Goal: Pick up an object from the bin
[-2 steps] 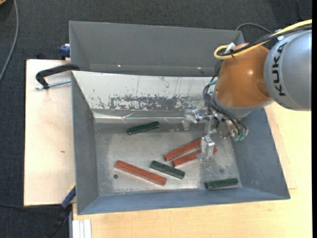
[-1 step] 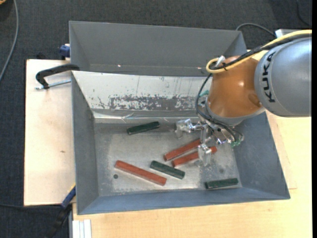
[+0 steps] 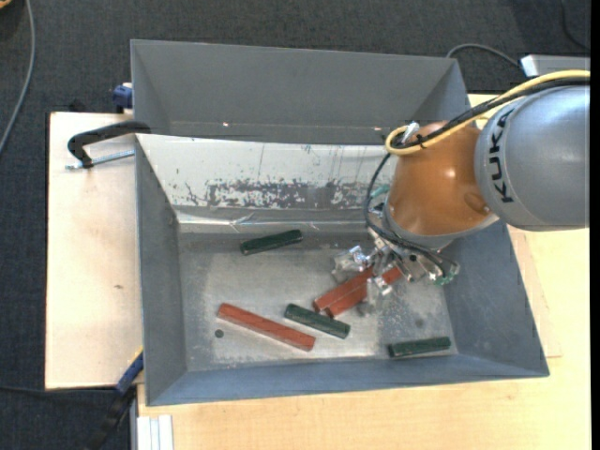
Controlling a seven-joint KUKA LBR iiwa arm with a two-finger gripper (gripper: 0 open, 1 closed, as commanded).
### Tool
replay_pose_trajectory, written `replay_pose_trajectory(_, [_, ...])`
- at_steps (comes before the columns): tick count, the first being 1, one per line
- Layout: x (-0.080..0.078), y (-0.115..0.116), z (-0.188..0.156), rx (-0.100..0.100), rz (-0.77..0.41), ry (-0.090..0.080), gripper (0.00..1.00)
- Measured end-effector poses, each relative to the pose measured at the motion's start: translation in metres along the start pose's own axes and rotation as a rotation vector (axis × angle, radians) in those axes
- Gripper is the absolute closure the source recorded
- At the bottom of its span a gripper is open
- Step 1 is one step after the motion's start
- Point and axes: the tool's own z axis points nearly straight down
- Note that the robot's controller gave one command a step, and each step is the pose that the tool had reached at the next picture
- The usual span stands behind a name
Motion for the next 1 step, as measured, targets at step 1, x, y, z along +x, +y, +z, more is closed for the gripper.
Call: replay_pose_trajectory(1, [0.0, 0.0, 0.0, 0.0, 0.0, 0.0, 1.0])
